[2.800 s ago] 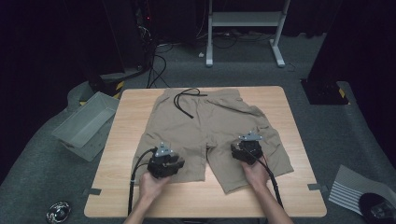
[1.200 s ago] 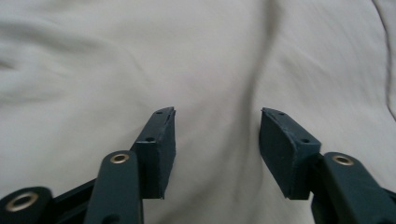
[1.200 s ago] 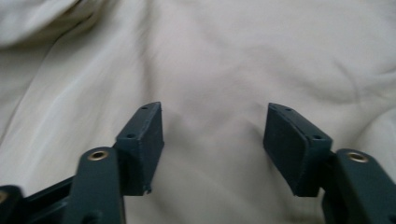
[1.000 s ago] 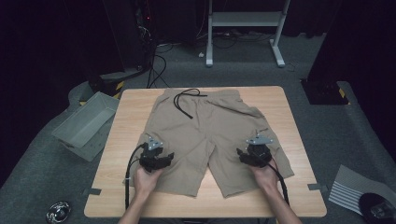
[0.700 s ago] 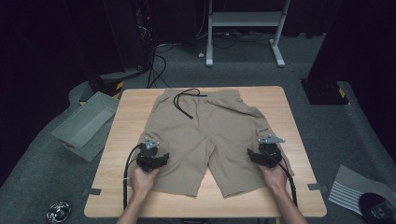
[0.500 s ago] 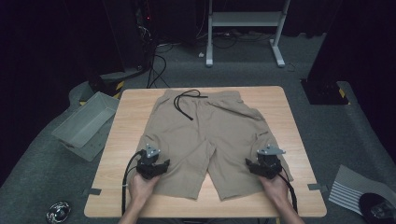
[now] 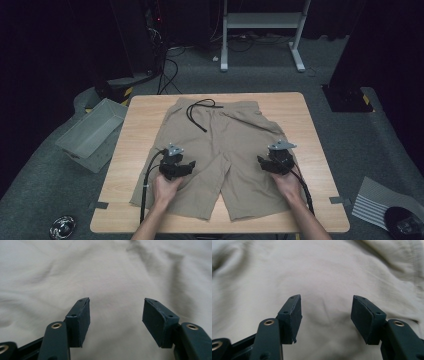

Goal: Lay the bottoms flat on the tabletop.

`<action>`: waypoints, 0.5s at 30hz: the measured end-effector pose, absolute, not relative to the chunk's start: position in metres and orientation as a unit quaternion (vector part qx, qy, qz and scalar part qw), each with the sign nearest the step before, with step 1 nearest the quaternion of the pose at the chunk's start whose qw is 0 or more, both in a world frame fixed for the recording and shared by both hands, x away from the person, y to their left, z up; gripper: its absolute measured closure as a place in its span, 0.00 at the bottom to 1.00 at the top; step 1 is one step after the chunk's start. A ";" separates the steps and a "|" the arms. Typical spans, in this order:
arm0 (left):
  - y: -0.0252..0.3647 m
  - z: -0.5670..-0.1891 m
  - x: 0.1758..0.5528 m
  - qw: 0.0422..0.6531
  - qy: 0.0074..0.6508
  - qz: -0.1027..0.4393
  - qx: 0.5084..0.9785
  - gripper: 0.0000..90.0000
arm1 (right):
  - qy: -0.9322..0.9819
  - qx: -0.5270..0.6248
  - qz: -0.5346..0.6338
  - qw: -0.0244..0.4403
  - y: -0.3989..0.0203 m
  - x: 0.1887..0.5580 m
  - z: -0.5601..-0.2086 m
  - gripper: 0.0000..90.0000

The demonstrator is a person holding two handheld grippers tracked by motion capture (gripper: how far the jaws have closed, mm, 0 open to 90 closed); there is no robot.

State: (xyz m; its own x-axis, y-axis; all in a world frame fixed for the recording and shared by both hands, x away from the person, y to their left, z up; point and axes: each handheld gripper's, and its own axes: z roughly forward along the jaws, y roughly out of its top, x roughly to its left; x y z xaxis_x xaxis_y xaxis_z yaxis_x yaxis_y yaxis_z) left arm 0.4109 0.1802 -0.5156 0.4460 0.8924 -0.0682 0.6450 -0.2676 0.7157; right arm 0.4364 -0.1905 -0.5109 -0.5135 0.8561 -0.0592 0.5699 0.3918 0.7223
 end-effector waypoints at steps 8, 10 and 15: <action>0.180 -0.524 0.408 0.341 0.485 0.195 0.781 0.43 | 0.808 0.439 0.337 0.203 -0.193 0.431 -0.524 0.46; 0.179 -0.525 0.398 0.339 0.479 0.207 0.783 0.44 | 0.809 0.433 0.342 0.201 -0.196 0.423 -0.525 0.46; 0.180 -0.526 0.371 0.343 0.471 0.202 0.787 0.44 | 0.824 0.417 0.336 0.186 -0.200 0.393 -0.522 0.45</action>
